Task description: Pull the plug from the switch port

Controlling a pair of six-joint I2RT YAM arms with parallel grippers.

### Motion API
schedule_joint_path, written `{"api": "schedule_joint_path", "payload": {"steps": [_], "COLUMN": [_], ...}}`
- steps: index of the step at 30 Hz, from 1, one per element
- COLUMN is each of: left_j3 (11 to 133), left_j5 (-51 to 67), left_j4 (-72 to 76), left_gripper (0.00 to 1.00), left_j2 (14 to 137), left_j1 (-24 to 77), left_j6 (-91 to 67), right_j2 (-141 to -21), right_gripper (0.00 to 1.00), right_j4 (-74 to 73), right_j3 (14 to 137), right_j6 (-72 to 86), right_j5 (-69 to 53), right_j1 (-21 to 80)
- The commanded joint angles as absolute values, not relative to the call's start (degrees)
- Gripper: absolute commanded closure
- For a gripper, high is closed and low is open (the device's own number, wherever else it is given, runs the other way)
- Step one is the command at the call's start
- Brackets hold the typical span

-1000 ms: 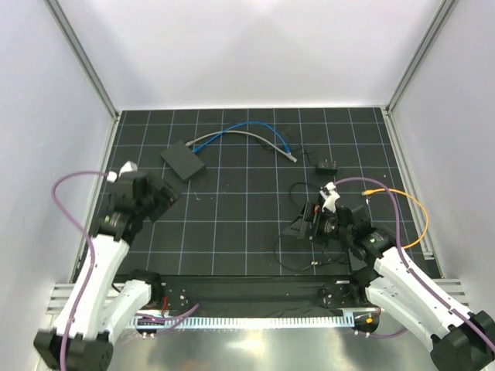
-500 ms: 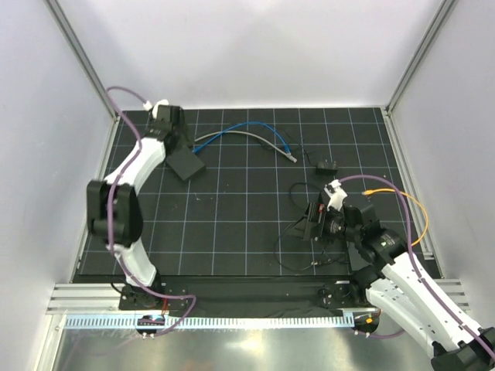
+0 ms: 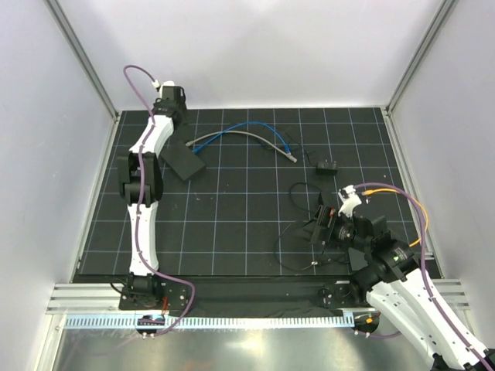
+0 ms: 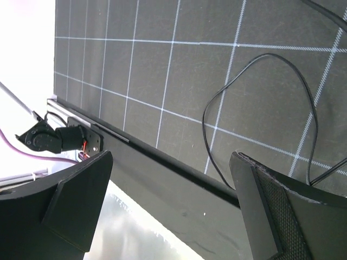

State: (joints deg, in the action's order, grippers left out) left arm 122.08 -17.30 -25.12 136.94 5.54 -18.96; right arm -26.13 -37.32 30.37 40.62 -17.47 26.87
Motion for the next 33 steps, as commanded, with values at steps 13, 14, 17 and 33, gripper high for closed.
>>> {"api": "schedule_joint_path", "payload": {"steps": [13, 14, 17, 33], "left_j3": [123.75, 123.75, 123.58, 116.47], "left_j5": [-16.87, -17.14, -14.17, -3.96], "left_j4": [-31.99, -32.6, -34.71, -37.44], "left_gripper": [0.5, 0.5, 0.5, 0.6], "left_j2": [139.31, 139.31, 139.83, 137.2], "left_j1": [4.66, 4.48, 3.69, 3.43], "left_j6": [-21.36, -21.36, -21.71, -25.4], "right_j2": [-39.37, -40.25, -42.62, -51.84], "right_gripper": [0.0, 0.0, 0.0, 0.0], "right_j4": [-26.2, -25.32, -24.17, -14.51], "right_j3": [34.89, 35.33, 37.17, 37.53], "right_j6": [43.15, 43.07, 42.63, 44.38], "right_j5": [-16.87, -17.14, -16.61, -17.75], "right_j1": [26.81, 26.81, 26.81, 26.81]}}
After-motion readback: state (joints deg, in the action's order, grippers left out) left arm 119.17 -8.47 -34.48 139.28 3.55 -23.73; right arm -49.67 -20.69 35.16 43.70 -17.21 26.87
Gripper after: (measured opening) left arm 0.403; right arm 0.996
